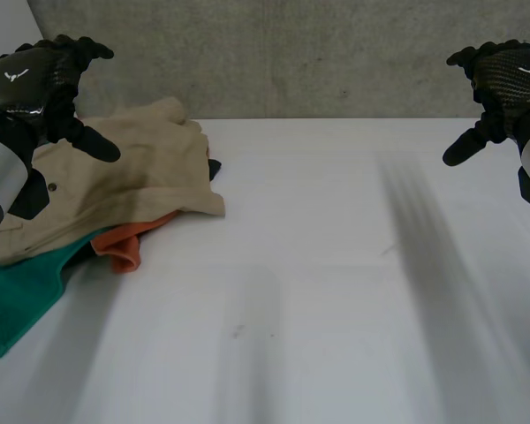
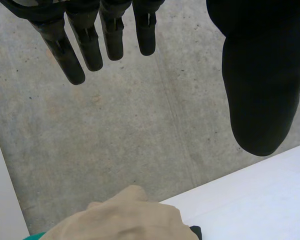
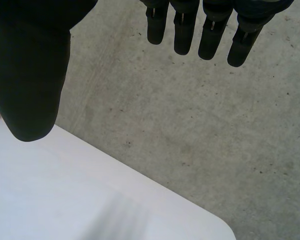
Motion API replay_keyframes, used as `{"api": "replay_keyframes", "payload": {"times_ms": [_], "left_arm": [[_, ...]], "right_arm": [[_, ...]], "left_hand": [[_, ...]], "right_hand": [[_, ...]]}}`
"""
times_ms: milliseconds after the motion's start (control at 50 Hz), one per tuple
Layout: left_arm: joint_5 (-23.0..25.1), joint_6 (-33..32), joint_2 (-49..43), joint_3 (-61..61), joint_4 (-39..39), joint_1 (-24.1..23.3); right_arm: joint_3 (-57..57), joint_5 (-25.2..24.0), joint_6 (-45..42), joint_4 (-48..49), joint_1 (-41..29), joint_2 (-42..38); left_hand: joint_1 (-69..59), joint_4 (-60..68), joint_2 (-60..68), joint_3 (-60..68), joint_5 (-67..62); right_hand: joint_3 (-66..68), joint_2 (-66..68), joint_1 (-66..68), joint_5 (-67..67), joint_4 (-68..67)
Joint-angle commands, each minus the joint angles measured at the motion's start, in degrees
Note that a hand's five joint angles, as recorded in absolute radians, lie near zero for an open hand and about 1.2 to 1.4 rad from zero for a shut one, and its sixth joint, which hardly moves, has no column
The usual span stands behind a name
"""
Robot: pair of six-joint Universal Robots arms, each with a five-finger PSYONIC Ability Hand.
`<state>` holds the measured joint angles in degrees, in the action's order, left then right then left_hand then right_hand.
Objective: Fold the laundry.
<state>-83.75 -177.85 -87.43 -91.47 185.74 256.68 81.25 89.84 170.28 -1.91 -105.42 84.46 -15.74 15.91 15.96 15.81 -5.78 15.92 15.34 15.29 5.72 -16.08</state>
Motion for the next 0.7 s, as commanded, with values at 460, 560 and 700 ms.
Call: {"api": "replay_keyframes", "payload": {"times_ms": [460,560,700], "left_arm": [[-1.94,-24.55,-44.48,33.80,0.85,8.04],[-3.35,-28.77,-54.15,41.10,1.20,8.93],[-3.52,-29.39,-59.88,45.24,3.05,8.75]], "right_arm": [[0.67,-0.10,-0.13,0.15,-0.05,-0.09],[1.28,-0.10,-0.21,0.24,-0.05,-0.09],[1.28,-0.10,-0.39,0.33,0.04,-1.67]], "left_hand": [[0.82,-0.99,-1.05,-0.90,0.87],[-0.86,0.69,0.64,0.79,-0.82],[-41.81,41.64,41.59,41.74,-41.77]], "right_hand": [[-5.92,-5.34,-5.29,-5.72,6.08],[-5.92,-5.34,-5.29,-5.72,6.08],[-5.92,-5.34,-5.29,-5.72,6.08]]}}
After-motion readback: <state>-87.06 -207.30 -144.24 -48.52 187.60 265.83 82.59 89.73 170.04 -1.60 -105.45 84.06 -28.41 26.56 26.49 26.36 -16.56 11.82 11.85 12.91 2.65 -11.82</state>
